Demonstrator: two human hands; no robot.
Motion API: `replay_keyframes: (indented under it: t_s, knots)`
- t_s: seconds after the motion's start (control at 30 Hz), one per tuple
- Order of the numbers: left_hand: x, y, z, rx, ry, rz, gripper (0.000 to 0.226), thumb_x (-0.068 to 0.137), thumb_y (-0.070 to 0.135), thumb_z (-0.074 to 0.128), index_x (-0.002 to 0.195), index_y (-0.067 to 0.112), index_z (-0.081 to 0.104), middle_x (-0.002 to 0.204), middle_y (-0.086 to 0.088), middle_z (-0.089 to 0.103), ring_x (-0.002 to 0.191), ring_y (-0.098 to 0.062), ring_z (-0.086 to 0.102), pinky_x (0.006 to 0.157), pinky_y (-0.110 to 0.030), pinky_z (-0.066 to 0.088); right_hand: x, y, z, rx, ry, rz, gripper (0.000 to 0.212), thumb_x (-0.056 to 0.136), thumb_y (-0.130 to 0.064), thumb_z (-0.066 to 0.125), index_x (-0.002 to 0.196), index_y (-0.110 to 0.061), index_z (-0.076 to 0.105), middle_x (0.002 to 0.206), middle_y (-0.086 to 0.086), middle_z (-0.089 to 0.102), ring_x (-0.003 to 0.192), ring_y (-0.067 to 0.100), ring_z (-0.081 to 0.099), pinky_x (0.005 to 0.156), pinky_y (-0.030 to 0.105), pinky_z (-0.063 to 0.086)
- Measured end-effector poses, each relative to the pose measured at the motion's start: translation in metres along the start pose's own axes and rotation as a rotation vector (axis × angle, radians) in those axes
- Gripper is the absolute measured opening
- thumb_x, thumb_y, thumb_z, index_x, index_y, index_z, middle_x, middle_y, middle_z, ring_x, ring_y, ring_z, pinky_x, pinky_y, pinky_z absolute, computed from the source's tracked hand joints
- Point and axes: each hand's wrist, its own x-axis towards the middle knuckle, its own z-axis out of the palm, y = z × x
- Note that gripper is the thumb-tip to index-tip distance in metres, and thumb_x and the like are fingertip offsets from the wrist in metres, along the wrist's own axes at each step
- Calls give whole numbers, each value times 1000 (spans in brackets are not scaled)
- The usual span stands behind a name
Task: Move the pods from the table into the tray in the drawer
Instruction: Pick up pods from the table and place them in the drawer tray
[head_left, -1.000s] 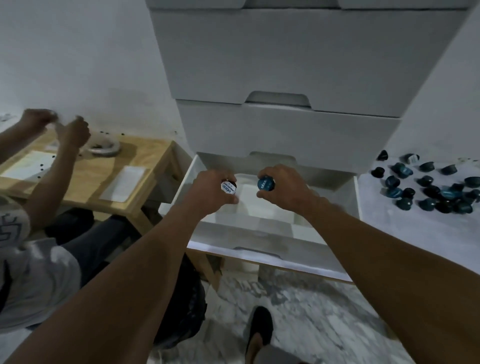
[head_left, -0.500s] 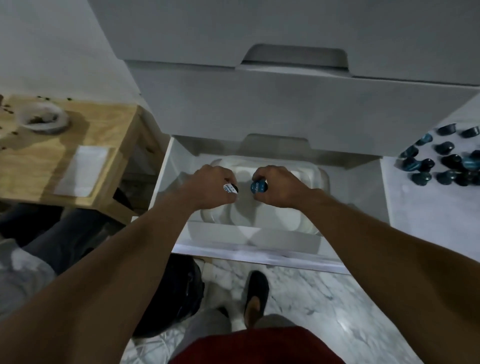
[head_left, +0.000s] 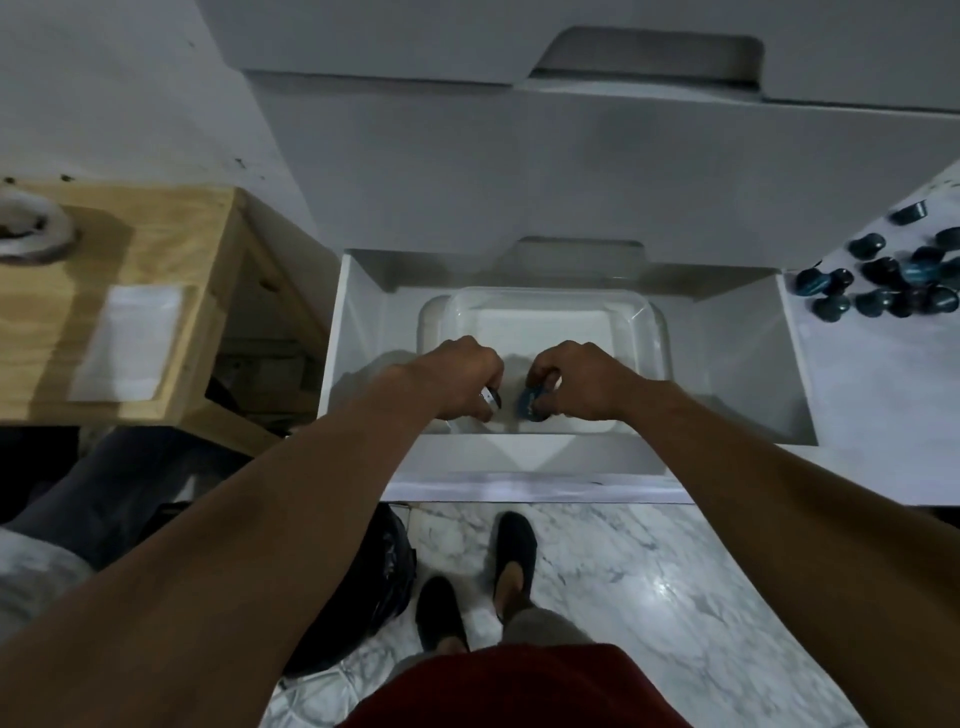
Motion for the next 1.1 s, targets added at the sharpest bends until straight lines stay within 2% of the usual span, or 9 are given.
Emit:
replay_keyframes:
  t_s: [0.1, 0.23, 0.4, 0.7, 0.9, 1.1]
  knots:
    - [3, 0, -2, 6, -11, 14, 30, 76, 22, 77, 104, 16, 67, 106, -8, 64, 89, -25, 61, 79, -33, 51, 0, -2, 0, 30, -23, 21, 22, 75, -12, 74, 96, -14, 73, 89, 3, 72, 64, 13, 63, 63, 20, 51]
    - [7, 4, -6, 25, -52, 16, 28, 72, 19, 81, 97, 14, 71, 96, -6, 66, 80, -23, 61, 71, -29, 50, 1, -4, 1, 52, -42, 49, 19, 77, -5, 69, 94, -11, 74, 78, 9, 72, 59, 15, 66, 64, 23, 55]
    - [9, 5, -11, 56, -94, 12, 23, 72, 17, 81, 91, 11, 69, 88, -6, 64, 77, -22, 61, 68, -28, 49, 4, -8, 1, 104, -80, 84, 17, 77, -6, 73, 94, -8, 72, 83, 13, 73, 70, 22, 72, 71, 28, 60]
    - [5, 6, -17, 148, -92, 19, 26, 75, 21, 78, 97, 11, 70, 92, -8, 67, 77, -21, 61, 70, -28, 50, 14, -20, 7, 93, -99, 69, 13, 78, -8, 73, 90, -11, 73, 82, 11, 74, 60, 13, 68, 65, 20, 55]
    - [5, 5, -20, 223, -61, 2, 33, 73, 32, 79, 86, 18, 52, 83, -4, 54, 75, -21, 56, 73, -31, 49, 15, -22, 8, 79, -94, 68, 17, 75, -6, 74, 91, -11, 74, 83, 13, 74, 73, 21, 72, 78, 32, 59]
    - [3, 1, -17, 189, -66, -20, 37, 75, 32, 78, 102, 13, 61, 92, -6, 62, 76, -22, 58, 80, -34, 54, 16, -25, 11, 43, -83, 66, 21, 74, 0, 72, 90, -14, 74, 85, 12, 73, 78, 23, 70, 81, 36, 58]
